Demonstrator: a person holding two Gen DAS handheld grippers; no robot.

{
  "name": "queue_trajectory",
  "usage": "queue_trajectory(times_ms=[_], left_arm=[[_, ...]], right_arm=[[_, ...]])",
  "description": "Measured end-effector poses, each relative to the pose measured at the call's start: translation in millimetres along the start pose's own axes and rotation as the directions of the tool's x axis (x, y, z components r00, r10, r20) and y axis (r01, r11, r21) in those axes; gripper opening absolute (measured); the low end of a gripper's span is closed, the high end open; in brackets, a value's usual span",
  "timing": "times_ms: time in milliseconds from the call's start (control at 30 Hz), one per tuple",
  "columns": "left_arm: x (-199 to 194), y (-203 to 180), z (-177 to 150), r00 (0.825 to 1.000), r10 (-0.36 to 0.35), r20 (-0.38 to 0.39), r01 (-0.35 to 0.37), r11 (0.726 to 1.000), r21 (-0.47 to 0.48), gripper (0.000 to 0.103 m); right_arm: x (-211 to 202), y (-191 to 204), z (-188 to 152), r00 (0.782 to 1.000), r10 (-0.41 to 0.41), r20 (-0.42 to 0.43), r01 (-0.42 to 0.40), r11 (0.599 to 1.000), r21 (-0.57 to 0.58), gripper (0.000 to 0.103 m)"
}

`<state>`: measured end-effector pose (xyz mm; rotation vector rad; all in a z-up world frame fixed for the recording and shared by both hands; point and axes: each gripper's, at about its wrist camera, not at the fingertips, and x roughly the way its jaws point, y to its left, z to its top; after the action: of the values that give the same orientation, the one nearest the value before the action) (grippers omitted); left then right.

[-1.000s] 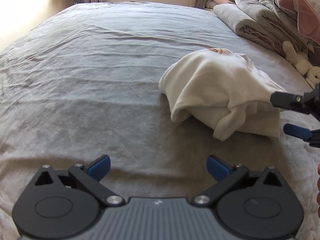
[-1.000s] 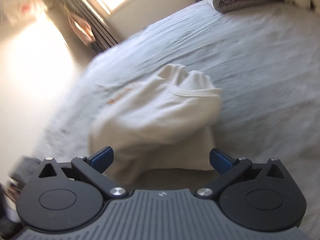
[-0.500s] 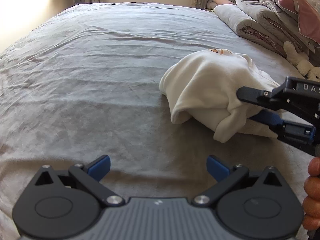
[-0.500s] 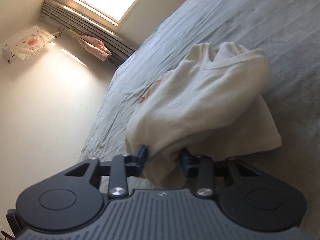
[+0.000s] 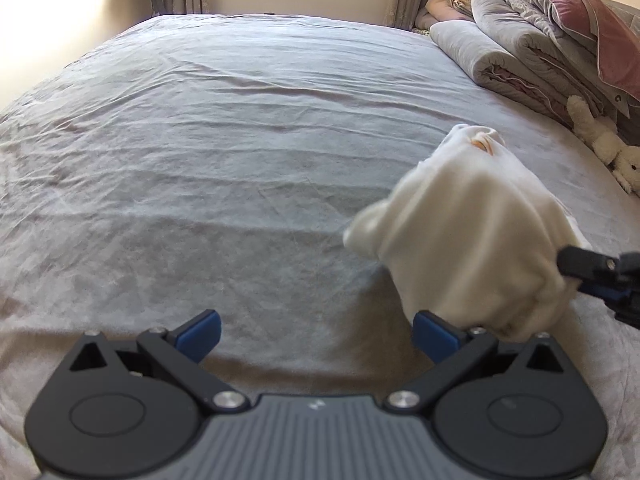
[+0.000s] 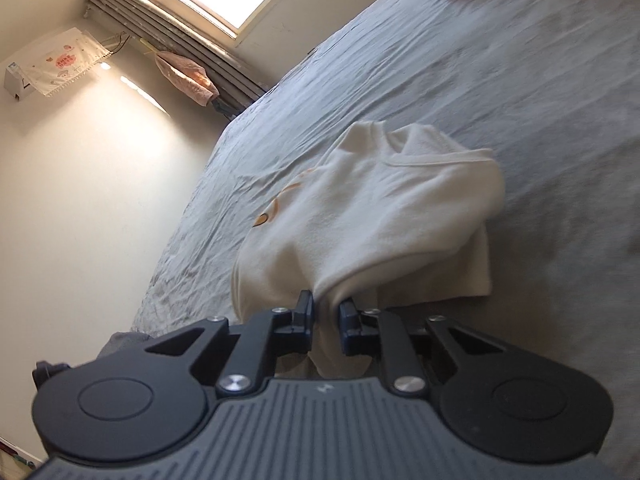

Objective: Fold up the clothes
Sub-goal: 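Grasp the white T-shirt edge with the right gripper and lift it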

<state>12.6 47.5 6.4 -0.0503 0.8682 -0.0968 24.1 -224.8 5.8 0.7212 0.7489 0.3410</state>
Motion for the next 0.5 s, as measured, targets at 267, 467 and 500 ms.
queue_trajectory(times_ms=[267, 467, 500], left_arm=[[3, -9, 5, 0.999, -0.040, -0.010, 0.040, 0.999, -0.025, 0.101], [5, -16, 8, 0.996, -0.086, 0.025, 0.087, 0.996, -0.026, 0.087], [5, -17, 9, 0.994, -0.100, 0.034, 0.101, 0.995, -0.026, 0.080]], right_arm=[[-35, -26, 3, 0.996, -0.080, 0.027, 0.081, 0.996, -0.030, 0.002], [-62, -62, 21, 0.992, -0.100, 0.083, 0.096, 0.994, 0.053, 0.003], [-66, -66, 22, 0.993, -0.088, 0.084, 0.082, 0.994, 0.069, 0.011]])
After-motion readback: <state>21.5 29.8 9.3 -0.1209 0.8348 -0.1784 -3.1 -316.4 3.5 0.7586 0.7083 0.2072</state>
